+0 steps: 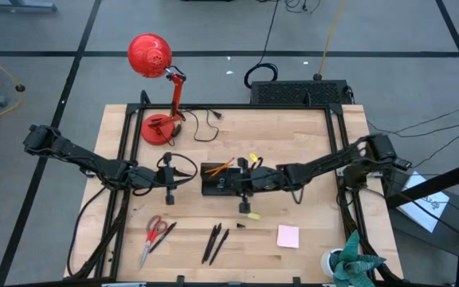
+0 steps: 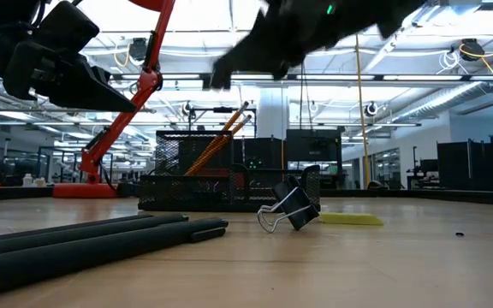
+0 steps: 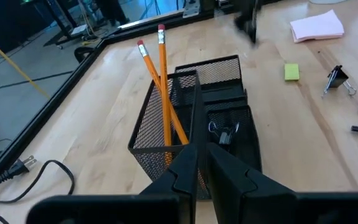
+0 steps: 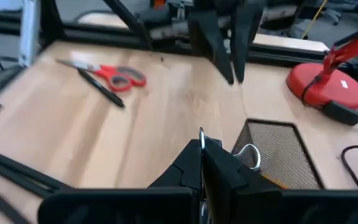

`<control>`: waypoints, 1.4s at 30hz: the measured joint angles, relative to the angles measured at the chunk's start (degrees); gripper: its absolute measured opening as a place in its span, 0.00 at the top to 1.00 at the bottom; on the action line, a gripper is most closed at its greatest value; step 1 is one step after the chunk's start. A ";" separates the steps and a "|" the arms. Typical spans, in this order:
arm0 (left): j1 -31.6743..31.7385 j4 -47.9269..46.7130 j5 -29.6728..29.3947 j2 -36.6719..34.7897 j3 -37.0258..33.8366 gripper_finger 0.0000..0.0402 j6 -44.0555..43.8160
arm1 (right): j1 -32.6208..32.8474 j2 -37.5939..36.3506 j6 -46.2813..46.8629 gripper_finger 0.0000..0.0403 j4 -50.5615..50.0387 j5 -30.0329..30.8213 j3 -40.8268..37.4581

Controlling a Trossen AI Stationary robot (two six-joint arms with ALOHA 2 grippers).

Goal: Pick and place office supplies into organizer
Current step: Put the bottom binder clip into the bottom left section of the desk organizer

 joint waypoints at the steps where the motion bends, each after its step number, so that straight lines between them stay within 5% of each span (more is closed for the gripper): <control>1: 0.00 0.00 -0.19 -0.02 0.00 0.90 0.10 | -0.08 1.58 -0.52 1.00 1.77 0.06 0.00; 7: 0.00 0.05 -1.63 0.00 0.00 0.90 2.17 | -0.39 8.75 -2.47 1.00 8.63 0.96 0.28; 16: 0.00 0.31 -3.47 -0.01 0.00 0.90 3.15 | -0.28 15.93 -6.53 1.00 5.32 5.28 6.47; 28: 0.00 0.05 -4.01 0.01 0.00 0.90 3.10 | 1.97 16.31 -15.73 1.00 1.86 16.32 7.13; 42: 0.00 0.09 -4.01 0.00 0.00 0.90 2.95 | 2.33 16.30 -16.94 0.99 0.02 14.78 7.08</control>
